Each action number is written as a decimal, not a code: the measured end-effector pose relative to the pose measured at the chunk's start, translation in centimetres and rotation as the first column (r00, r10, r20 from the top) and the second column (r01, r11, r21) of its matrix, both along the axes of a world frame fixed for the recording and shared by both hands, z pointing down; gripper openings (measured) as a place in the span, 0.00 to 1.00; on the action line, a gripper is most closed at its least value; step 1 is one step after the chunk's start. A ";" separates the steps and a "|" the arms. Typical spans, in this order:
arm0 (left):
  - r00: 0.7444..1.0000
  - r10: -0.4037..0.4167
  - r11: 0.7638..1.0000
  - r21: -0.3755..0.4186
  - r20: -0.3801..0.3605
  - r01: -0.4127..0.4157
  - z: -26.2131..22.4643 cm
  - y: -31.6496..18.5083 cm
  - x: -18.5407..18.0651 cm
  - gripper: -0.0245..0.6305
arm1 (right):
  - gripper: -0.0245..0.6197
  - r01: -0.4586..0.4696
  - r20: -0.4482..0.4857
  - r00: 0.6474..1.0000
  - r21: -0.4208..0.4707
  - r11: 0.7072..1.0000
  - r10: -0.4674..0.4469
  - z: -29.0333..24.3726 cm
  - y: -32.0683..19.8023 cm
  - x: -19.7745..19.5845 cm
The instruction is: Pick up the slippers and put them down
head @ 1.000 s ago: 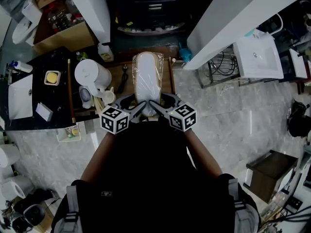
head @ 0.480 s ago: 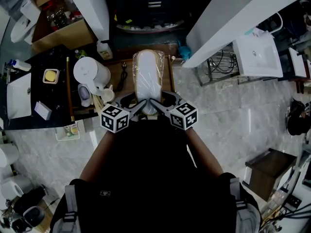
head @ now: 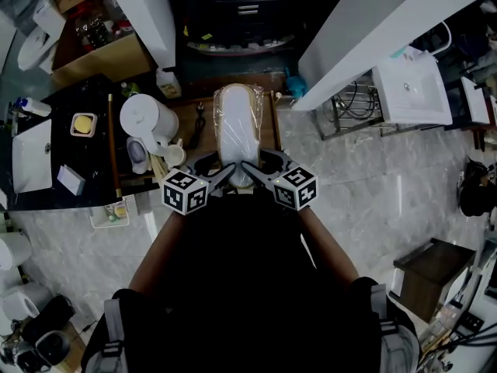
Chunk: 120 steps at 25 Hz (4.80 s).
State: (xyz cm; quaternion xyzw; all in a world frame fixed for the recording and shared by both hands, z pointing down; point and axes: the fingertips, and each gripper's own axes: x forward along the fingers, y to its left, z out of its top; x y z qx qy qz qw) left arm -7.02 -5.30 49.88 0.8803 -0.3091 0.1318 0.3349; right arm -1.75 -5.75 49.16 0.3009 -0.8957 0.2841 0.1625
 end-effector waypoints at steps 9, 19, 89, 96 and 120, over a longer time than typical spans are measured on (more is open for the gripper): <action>1.000 -0.005 1.000 -0.004 0.003 0.005 -0.5 0.2 -0.6 0.40 | 0.39 0.018 -0.006 1.000 -0.008 1.000 -0.018 -0.4 0.1 -0.6; 1.000 0.002 1.000 -0.012 0.001 -0.002 -0.9 0.2 -1.1 0.40 | 0.39 0.024 -0.003 1.000 -0.031 0.999 -0.024 -0.6 0.1 -1.1; 0.967 -0.184 0.959 -0.184 0.175 0.216 8.0 -1.1 3.5 0.40 | 0.39 0.233 0.106 0.970 -0.183 0.955 -0.216 8.8 -2.4 3.2; 0.971 -0.183 0.947 -0.237 0.156 0.217 11.0 -1.0 3.3 0.40 | 0.39 0.248 0.076 0.969 -0.198 0.948 -0.237 11.6 -2.6 3.0; 0.983 -0.139 0.929 -0.330 0.118 0.171 19.2 -2.7 1.4 0.40 | 0.39 0.178 -0.029 0.980 -0.285 0.942 -0.194 19.3 -4.2 1.1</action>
